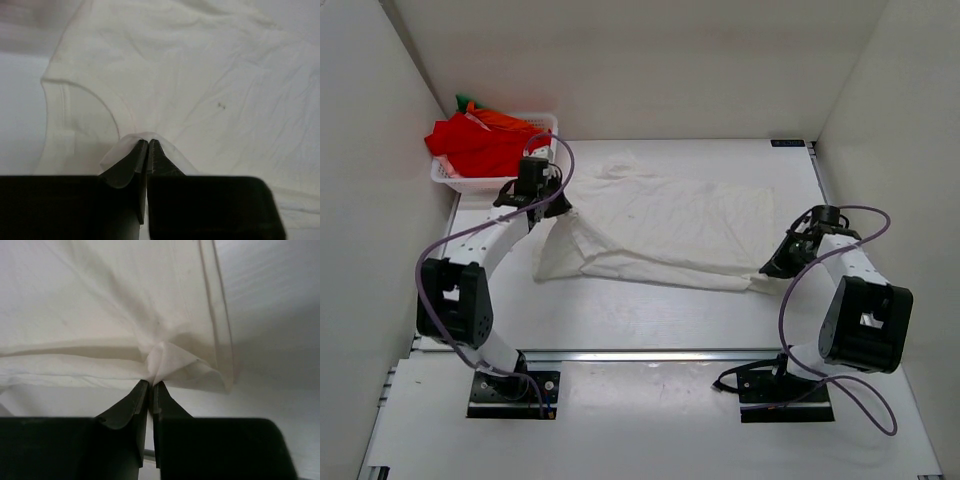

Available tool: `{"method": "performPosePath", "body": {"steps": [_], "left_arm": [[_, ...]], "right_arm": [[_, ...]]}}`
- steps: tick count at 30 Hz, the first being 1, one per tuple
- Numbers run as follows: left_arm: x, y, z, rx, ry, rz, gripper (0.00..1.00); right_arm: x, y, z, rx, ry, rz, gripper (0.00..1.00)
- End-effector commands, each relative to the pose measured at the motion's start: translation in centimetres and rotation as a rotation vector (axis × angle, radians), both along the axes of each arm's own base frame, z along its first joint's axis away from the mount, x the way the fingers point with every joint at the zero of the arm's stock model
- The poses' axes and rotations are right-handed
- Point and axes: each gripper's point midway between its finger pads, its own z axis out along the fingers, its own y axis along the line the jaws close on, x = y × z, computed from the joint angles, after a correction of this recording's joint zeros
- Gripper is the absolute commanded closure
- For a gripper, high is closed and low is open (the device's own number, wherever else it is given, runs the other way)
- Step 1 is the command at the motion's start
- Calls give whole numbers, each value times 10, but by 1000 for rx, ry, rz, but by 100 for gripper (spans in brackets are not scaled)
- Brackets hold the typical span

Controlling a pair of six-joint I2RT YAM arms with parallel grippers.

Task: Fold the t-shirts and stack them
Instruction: Fold the flattened tshirt in 1/3 of the way

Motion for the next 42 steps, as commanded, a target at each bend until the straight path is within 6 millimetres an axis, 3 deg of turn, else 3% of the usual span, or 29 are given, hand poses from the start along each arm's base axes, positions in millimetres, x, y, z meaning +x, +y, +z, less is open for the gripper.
{"method": "performPosePath", "body": {"steps": [1,2,3,4,5,7,8,11,13,14,16,17,18,20,21,24,28,34,38,42], "left_arm": [[49,1,51,-5,-157,16,87],[56,4,42,-1,-128,26,84],[68,0,44,-12,-129,30,78],[78,0,59,-25,-162,40,74],[83,0,48,-24,-133,43,72],[97,0,60,-42,-156,54,67],[98,1,53,-46,-138,56,66],[101,5,59,-37,-148,68,60],[93,12,53,-25,-127,76,60],[87,15,46,-17,-108,75,59],[66,19,35,10,-55,61,59],[52,20,20,30,-14,47,59],[43,20,21,38,-10,38,60],[10,37,-12,113,86,66,59],[-2,38,-16,139,113,59,59],[-47,54,-55,200,243,66,60],[-74,61,-76,216,317,76,60],[-89,54,-99,225,385,76,59],[-98,57,-106,216,420,80,57],[-100,66,-102,227,388,111,50]], "right_arm": [[33,4,27,133,-171,-65,97],[39,0,32,163,-201,-109,95],[42,0,36,183,-219,-143,86],[46,-5,41,189,-249,-174,76],[47,-7,40,217,-257,-216,64],[51,-13,48,252,-287,-293,44],[50,-18,47,261,-290,-339,41],[48,-29,50,231,-325,-411,40],[49,-36,56,156,-339,-391,40],[45,-37,48,125,-294,-387,40],[44,-40,53,43,-283,-317,40],[40,-41,47,6,-236,-303,39],[33,-41,42,-37,-201,-268,40],[24,-42,34,-94,-134,-222,40],[19,-43,31,-125,-108,-183,41],[5,-44,17,-172,-29,-122,44],[-6,-37,3,-191,33,-48,48],[-5,-21,-5,-184,44,12,58],[-11,-13,-14,-184,78,51,58],[-23,-20,-24,-240,133,56,56]]}}
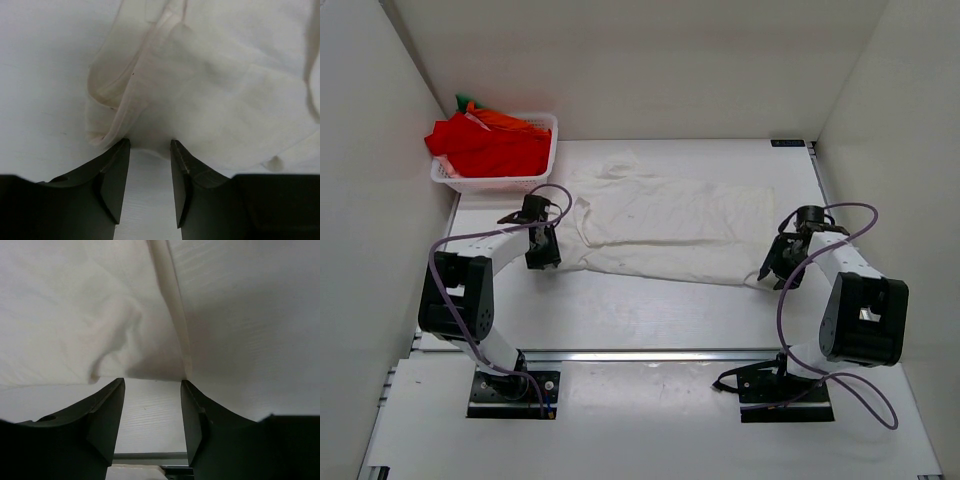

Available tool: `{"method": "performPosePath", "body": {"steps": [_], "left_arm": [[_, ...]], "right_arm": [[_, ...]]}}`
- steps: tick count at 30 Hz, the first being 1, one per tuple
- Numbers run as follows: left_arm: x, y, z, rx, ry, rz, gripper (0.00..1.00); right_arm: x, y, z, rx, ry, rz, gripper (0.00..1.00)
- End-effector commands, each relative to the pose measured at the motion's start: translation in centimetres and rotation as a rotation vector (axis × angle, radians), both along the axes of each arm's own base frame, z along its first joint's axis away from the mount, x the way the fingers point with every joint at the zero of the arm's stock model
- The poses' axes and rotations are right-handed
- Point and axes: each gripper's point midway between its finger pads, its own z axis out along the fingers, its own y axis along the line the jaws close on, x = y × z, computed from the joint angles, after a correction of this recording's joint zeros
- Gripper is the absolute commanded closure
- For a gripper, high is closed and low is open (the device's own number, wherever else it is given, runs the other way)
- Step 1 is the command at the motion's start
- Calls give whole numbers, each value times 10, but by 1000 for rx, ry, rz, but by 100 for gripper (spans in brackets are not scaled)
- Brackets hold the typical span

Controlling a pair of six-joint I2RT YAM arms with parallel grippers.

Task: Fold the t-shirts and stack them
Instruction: Fold the flattened tshirt in 1/3 of the way

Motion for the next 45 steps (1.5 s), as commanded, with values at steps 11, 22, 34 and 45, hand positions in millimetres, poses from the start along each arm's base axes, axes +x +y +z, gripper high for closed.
{"method": "performPosePath", "body": {"steps": [11,22,34,45], "left_arm": [[-6,6,-7,47,3,20,62],[-6,7,-5,50,-9,20,77],[-3,10,-3,52,-2,24,100],[5,25,10,108,-33,51,100]], "right_arm": [[2,-27,-17,-151,12,14,44],[19,-17,-9,-141,-64,51,47],[25,-10,-9,-57,-74,54,100],[-20,-4,23,-62,-37,80,100]]}}
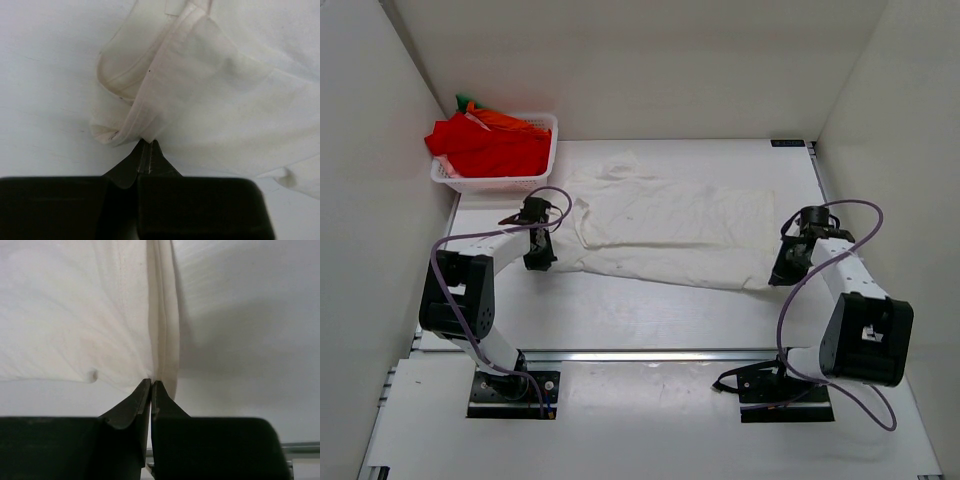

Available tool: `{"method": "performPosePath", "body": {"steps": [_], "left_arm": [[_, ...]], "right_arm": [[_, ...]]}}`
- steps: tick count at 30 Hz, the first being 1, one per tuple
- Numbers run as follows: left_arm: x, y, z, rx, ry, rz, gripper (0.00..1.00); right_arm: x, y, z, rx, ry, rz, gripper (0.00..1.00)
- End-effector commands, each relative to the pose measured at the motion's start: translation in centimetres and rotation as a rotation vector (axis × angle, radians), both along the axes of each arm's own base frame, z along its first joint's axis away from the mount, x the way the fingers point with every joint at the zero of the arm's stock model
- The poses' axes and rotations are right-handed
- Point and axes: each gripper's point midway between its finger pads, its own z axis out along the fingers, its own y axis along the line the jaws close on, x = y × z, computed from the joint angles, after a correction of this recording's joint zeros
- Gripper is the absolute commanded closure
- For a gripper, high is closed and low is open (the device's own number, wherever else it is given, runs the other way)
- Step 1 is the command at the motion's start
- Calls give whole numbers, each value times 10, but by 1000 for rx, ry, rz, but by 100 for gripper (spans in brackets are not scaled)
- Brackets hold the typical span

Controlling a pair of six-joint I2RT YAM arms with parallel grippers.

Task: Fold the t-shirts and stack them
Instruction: Fold the flattened tshirt in 1/3 of the way

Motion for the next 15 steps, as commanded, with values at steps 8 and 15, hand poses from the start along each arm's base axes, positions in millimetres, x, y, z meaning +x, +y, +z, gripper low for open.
{"method": "performPosePath", "body": {"steps": [8,15], "left_arm": [[25,25,35,67,-91,61,100],[19,27,42,67,-80,43,100]], "right_arm": [[-37,-7,13,-62,67,39,100],[-42,-12,13,-85,111,68,100]]}}
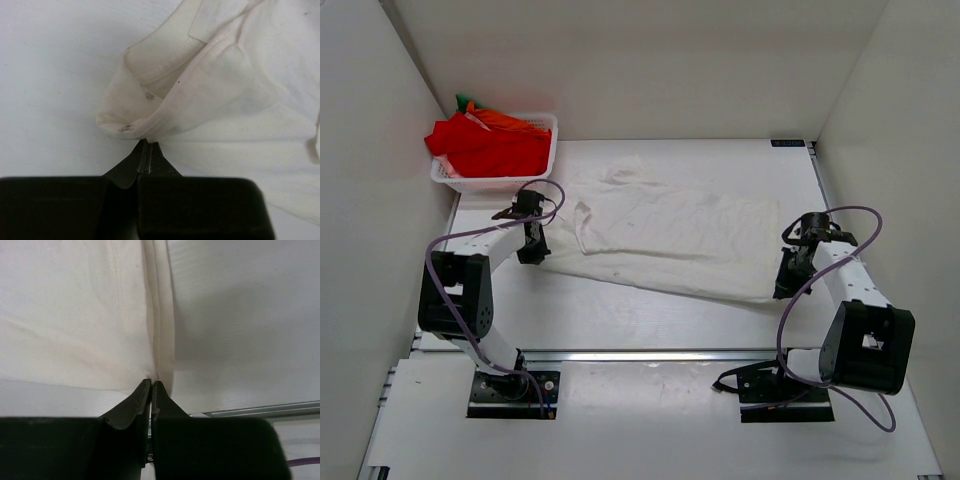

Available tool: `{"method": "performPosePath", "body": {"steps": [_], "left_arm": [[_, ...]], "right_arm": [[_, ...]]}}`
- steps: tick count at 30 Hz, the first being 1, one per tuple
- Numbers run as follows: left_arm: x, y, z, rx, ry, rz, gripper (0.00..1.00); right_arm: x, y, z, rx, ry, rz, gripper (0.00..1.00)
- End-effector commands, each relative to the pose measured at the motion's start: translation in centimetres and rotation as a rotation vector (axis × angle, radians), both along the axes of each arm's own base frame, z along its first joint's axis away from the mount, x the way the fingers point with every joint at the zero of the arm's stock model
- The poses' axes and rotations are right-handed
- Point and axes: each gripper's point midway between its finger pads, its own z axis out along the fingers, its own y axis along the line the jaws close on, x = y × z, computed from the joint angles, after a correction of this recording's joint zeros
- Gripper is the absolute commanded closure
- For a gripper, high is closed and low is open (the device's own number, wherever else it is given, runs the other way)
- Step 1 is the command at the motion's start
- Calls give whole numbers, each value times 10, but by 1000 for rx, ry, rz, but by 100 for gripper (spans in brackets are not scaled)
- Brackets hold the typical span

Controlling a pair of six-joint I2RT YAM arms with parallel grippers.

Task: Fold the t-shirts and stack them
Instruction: Fold the flattened tshirt in 1/3 of the way

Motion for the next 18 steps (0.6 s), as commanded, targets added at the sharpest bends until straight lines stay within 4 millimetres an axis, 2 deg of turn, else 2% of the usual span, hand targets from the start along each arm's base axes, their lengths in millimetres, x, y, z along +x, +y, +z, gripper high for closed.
{"method": "performPosePath", "body": {"steps": [1,3,4,5,6,7,10,11,13,15,16,17,18], "left_arm": [[2,4,27,15,-45,-11,100],[-3,-4,29,-4,-44,-41,100],[-3,-8,33,-26,-58,-49,99],[-3,-9,40,-41,-83,-49,92],[-4,-13,43,-68,-92,-51,85],[-1,-17,50,-84,-119,-63,83],[17,-24,74,-84,-206,-91,77],[22,-28,82,-81,-222,-109,75],[32,-33,84,-77,-231,-121,75],[38,-39,78,-79,-207,-133,75],[44,-42,82,-88,-225,-139,75],[51,-47,79,-98,-230,-145,75],[58,-53,75,-106,-239,-159,75]], "right_arm": [[-4,-4,3,-40,35,43,100],[-6,-3,1,-41,82,44,100],[-11,-2,1,-43,104,54,94],[-9,-2,2,-46,111,52,88],[-11,-3,3,-59,122,50,76],[-10,-3,6,-65,122,51,68],[-4,-19,14,-154,106,24,48],[0,-22,18,-161,86,16,46],[11,-20,24,-150,35,11,44],[25,-18,29,-136,-19,20,43],[32,-14,28,-123,-38,28,43],[42,-8,28,-99,-77,27,43],[43,0,22,-64,-68,39,44]]}}
